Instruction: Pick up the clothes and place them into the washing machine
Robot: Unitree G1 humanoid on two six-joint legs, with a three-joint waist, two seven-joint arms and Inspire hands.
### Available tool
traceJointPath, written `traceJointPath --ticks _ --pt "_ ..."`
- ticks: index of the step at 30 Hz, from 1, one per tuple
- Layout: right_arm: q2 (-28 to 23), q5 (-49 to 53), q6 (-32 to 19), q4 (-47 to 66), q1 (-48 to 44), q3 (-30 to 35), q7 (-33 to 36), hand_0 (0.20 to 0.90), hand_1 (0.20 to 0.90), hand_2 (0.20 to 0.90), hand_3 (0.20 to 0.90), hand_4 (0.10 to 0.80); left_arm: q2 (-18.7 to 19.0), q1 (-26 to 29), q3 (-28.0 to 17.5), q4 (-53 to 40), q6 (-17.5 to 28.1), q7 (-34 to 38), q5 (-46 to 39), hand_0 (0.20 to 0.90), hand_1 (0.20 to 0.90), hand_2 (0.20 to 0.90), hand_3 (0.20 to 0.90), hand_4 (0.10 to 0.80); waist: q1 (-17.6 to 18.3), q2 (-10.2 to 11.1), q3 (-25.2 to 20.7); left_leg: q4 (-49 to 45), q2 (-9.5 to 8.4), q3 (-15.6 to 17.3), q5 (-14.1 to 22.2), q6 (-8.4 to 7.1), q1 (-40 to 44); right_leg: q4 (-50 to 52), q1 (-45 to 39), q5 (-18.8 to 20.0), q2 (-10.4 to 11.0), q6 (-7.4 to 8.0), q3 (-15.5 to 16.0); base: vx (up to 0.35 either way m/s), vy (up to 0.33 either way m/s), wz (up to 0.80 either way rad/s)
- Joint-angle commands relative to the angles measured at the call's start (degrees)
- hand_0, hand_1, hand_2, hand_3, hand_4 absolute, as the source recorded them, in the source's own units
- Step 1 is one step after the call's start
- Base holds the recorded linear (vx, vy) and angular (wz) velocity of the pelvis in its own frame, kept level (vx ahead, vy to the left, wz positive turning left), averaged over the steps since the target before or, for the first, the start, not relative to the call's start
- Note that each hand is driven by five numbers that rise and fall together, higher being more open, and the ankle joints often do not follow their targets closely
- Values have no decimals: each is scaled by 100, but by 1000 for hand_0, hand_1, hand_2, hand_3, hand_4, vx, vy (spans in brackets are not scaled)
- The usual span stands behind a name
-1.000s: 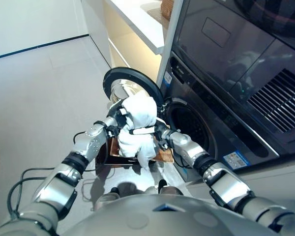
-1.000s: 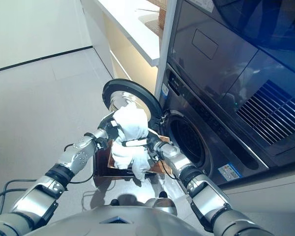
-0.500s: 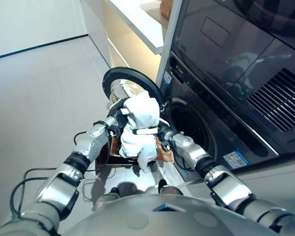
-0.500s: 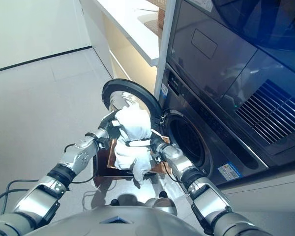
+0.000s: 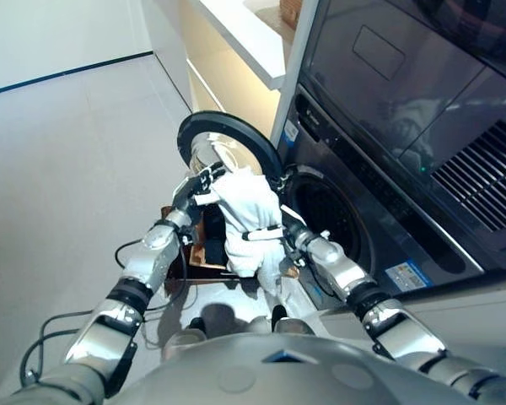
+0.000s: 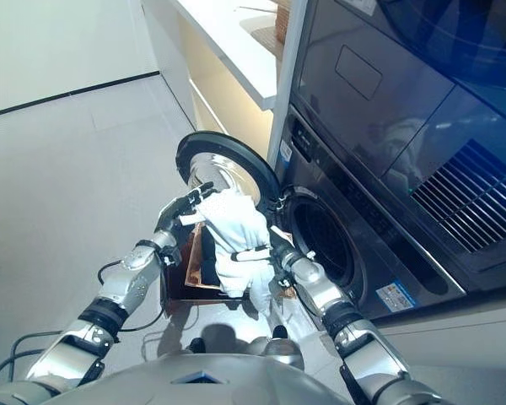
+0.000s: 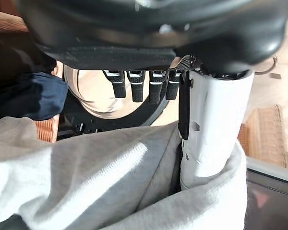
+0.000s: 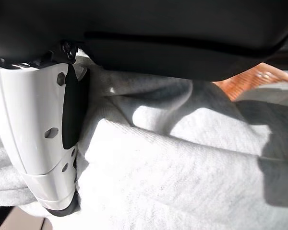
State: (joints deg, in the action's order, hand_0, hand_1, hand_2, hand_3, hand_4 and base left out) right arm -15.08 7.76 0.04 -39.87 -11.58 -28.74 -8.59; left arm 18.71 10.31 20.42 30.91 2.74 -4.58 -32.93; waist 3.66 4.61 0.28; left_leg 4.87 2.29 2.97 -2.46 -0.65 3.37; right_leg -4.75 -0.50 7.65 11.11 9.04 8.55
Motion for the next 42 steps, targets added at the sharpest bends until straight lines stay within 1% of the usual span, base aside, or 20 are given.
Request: traceJointPath --ticks 1,14,26,31,33,34,35,36,42 --pt "-206 428 -597 192 -327 726 320 200 200 200 200 300 146 818 -811 -228 916 131 32 900 900 900 900 800 -122 92 -33 13 -11 -61 324 -105 -41 327 -29 -191 403 249 37 0 0 0" --pt "-152 745 -714 224 -260 1169 660 200 200 200 200 300 128 605 -991 181 858 190 264 900 900 900 900 800 -94 42 -49 13 -6 -9 354 -93 18 316 -49 -201 412 242 1 0 0 0" --pt "-49 731 -718 220 -434 1082 806 200 200 200 200 300 6 543 -872 224 843 286 442 900 900 900 900 800 -129 22 -40 13 -42 -27 366 -61 20 305 -49 -197 418 241 -36 0 0 0" --pt "-41 723 -692 205 -438 1038 756 200 200 200 200 300 -11 451 -869 232 839 282 474 900 900 900 900 800 -140 29 -46 13 -46 -33 365 -60 12 306 -49 -202 422 238 -30 0 0 0" --pt "-62 619 -652 175 -377 965 672 200 200 200 200 300 6 407 -1003 284 848 337 463 900 900 900 900 800 -143 37 -38 13 -43 -29 368 -66 13 298 -51 -204 414 232 -39 0 0 0" --pt "-54 625 -636 141 -276 977 662 200 200 200 200 300 31 377 -1168 291 862 416 436 900 900 900 900 800 -135 35 -22 13 -38 -17 362 -71 8 298 -36 -201 409 231 -47 0 0 0" --pt "-54 625 -636 141 -275 976 662 200 200 200 200 300 31 376 -1169 290 861 416 437 900 900 900 900 800 -134 35 -23 13 -37 -17 362 -71 8 298 -36 -202 409 230 -47 0 0 0" --pt "-49 651 -628 139 -209 1003 651 200 200 200 200 300 58 338 -1268 270 879 449 405 900 900 900 900 800 -127 35 -11 13 -34 -10 359 -73 2 303 -22 -204 405 227 -56 0 0 0" --pt "98 1170 -603 -24 215 1197 519 200 200 200 200 300 134 118 -1846 92 1015 746 296 900 900 900 900 800 -66 27 92 13 -34 67 352 -79 -18 321 68 -194 396 225 -141 -2 3 -2"
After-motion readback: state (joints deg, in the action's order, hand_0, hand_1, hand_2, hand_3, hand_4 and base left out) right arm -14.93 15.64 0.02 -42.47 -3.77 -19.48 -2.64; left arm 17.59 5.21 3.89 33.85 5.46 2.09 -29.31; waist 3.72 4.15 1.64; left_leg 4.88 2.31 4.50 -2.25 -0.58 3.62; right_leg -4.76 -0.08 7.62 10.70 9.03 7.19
